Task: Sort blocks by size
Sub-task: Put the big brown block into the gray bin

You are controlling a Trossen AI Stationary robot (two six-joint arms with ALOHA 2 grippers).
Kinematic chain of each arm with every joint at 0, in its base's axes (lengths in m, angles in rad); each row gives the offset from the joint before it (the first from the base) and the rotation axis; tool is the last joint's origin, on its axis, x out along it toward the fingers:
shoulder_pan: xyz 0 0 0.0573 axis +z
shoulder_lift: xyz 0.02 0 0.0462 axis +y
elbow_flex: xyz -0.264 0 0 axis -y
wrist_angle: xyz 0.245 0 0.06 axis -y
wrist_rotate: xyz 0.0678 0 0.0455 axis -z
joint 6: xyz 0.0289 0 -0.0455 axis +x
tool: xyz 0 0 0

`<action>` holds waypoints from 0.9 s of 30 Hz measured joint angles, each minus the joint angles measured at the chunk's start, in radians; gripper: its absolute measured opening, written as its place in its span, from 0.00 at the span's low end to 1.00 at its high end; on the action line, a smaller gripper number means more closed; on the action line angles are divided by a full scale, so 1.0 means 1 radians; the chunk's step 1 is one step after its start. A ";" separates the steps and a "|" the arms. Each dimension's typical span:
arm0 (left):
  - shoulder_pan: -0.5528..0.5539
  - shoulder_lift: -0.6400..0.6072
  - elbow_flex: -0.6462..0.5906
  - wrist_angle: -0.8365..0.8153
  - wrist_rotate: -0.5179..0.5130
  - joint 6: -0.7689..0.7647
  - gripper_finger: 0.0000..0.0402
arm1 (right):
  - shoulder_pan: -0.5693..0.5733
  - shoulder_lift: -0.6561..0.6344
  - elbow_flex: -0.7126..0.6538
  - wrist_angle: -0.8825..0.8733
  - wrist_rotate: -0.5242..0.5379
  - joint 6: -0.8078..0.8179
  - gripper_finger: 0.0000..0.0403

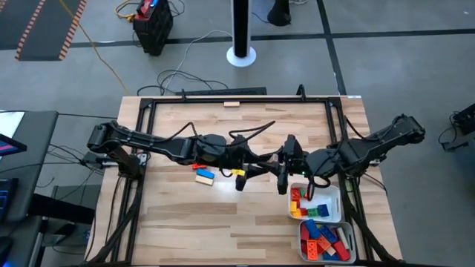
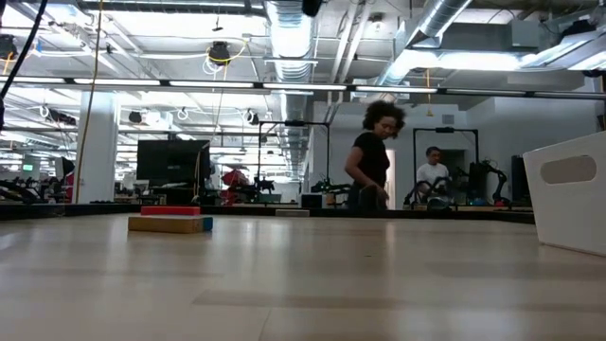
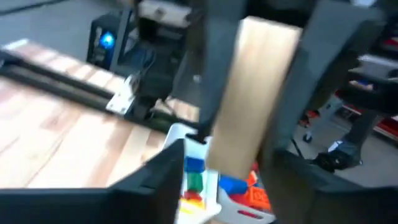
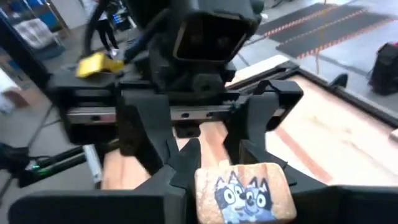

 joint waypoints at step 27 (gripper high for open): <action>-0.028 0.009 -0.121 -0.623 0.032 -0.179 0.72 | 0.791 0.122 -0.177 -0.590 -0.275 1.432 0.30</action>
